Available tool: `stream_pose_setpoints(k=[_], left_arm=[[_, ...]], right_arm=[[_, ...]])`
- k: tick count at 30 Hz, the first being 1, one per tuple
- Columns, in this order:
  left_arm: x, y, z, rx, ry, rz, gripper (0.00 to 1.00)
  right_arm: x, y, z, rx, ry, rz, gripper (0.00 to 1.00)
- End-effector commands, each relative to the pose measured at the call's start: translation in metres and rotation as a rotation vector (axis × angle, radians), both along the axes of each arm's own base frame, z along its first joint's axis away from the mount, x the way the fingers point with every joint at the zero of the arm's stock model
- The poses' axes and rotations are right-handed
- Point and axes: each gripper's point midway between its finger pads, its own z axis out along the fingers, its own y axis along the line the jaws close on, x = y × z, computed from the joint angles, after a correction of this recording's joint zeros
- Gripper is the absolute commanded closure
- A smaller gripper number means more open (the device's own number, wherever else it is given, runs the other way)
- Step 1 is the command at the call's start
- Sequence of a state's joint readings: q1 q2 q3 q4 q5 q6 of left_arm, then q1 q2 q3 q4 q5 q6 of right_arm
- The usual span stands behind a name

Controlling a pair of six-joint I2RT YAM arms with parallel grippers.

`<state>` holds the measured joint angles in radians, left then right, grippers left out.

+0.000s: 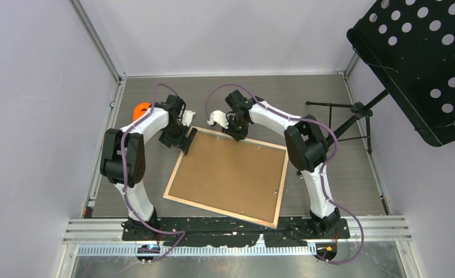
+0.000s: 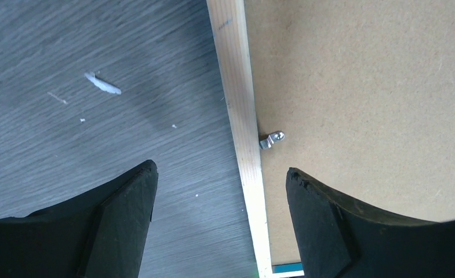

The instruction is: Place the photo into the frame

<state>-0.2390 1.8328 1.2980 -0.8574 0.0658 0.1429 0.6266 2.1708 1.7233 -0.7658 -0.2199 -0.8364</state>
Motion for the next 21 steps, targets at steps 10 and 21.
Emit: stream_pose_setpoints(k=[10, 21], left_arm=[[-0.024, 0.008, 0.007, -0.098, 0.056, 0.029, 0.23], [-0.033, 0.012, 0.002, -0.119, 0.08, 0.052, 0.34]], right_arm=[[0.044, 0.045, 0.039, 0.051, -0.133, 0.064, 0.94], [0.059, 0.058, 0.061, 0.132, -0.204, -0.057, 0.56]])
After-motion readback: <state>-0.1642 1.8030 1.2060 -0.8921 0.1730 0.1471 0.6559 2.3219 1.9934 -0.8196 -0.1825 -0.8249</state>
